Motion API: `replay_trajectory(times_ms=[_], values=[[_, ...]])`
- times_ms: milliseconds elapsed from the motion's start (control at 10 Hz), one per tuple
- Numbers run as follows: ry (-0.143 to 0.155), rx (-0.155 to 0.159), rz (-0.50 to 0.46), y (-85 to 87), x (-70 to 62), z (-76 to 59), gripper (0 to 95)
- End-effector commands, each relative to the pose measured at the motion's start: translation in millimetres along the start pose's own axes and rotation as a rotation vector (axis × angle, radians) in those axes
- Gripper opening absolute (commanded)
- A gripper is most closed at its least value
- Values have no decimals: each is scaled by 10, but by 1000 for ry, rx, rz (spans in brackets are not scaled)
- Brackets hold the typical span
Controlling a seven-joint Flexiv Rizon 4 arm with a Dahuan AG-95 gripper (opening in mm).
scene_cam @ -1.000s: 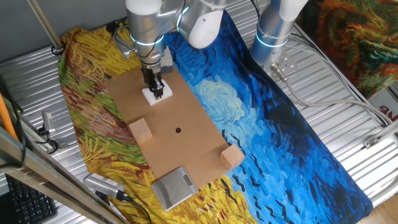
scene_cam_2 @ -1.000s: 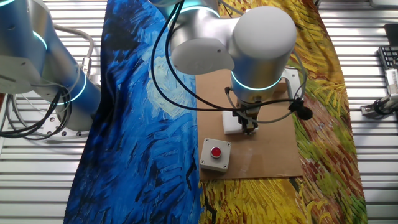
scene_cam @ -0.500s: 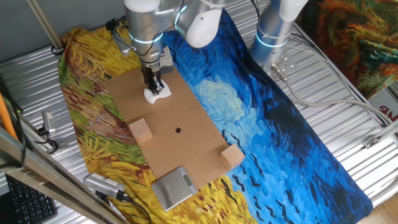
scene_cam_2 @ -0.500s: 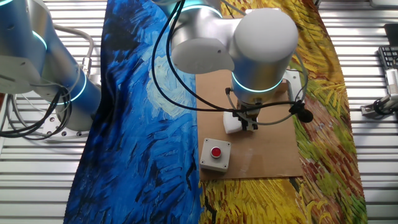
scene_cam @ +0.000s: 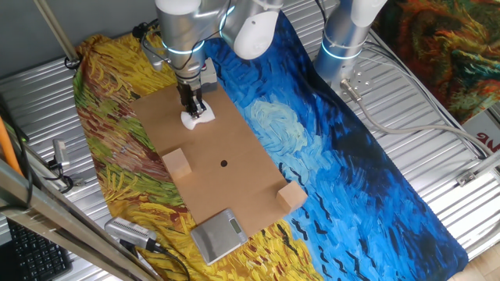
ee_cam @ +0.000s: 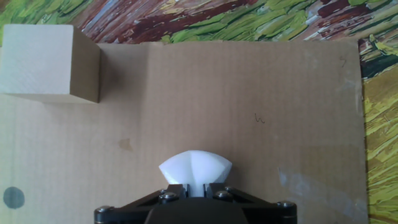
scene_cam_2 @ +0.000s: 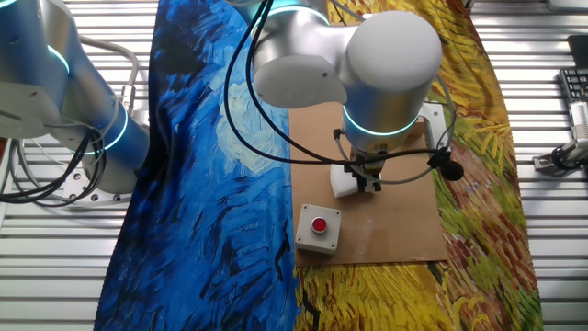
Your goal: Clean the tabletop with a sponge
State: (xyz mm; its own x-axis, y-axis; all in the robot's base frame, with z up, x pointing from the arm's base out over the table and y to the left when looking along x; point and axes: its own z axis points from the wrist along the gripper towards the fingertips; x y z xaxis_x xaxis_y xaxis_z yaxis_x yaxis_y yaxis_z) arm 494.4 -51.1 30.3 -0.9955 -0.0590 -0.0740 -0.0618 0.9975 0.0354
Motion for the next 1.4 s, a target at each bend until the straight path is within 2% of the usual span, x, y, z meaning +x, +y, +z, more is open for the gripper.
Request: replay_trajectory(times_ms=[100, 900, 1200, 1400], values=[[-1, -1, 0, 1, -2, 8, 0], [2, 1, 3, 20, -24, -11, 0], [3, 17, 9, 84, -43, 14, 0], [14, 18, 10, 84, -60, -48, 0]])
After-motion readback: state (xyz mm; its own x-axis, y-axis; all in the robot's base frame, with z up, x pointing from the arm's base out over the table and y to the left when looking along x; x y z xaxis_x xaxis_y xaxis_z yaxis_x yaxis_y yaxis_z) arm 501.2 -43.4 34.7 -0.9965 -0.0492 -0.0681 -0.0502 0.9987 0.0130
